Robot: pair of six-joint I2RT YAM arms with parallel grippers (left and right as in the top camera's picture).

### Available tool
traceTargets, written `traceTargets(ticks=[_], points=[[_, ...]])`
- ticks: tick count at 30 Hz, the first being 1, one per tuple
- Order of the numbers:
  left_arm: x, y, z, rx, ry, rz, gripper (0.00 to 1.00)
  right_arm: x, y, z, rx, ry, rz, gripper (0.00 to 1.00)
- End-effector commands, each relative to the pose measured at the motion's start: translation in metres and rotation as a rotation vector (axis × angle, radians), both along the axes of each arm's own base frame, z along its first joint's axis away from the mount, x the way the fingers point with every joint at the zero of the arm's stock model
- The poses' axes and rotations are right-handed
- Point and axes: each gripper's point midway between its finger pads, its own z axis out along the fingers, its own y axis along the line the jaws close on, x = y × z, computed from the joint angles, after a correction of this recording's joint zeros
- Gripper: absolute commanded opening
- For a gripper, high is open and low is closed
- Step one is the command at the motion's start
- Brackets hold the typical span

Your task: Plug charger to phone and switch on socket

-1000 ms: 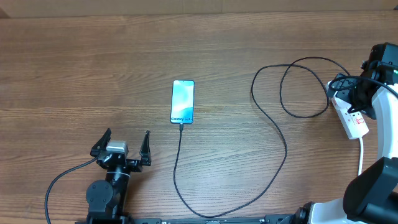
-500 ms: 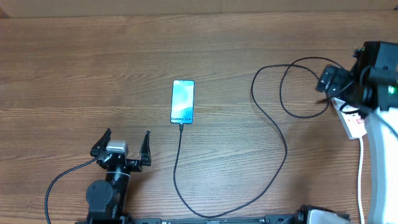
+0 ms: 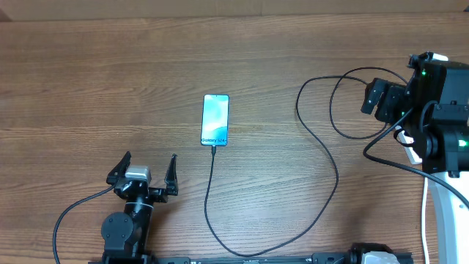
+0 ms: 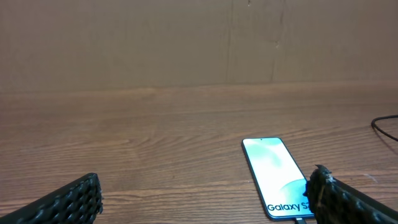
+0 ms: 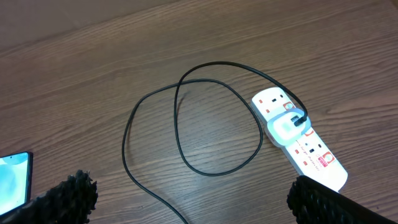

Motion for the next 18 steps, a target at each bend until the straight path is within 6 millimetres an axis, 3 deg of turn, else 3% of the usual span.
traceTargets(ticks=[1, 8, 12, 18], points=[[0.0, 0.005, 0.001, 0.019, -0.009, 0.02, 1.0, 0.0, 0.001, 0.003, -0.004, -0.012, 0.003, 1.0], [0.0, 0.005, 0.0, 0.019, -0.009, 0.02, 1.0, -0.004, 0.001, -0.001, -0.002, 0.012, 0.003, 1.0], [0.0, 0.005, 0.001, 0.019, -0.009, 0.02, 1.0, -0.003, 0.016, -0.005, 0.026, 0.016, 0.054, 1.0], [0.0, 0.005, 0.0, 0.019, -0.009, 0.02, 1.0, 0.011, 0.035, -0.029, 0.034, -0.005, 0.118, 1.0]])
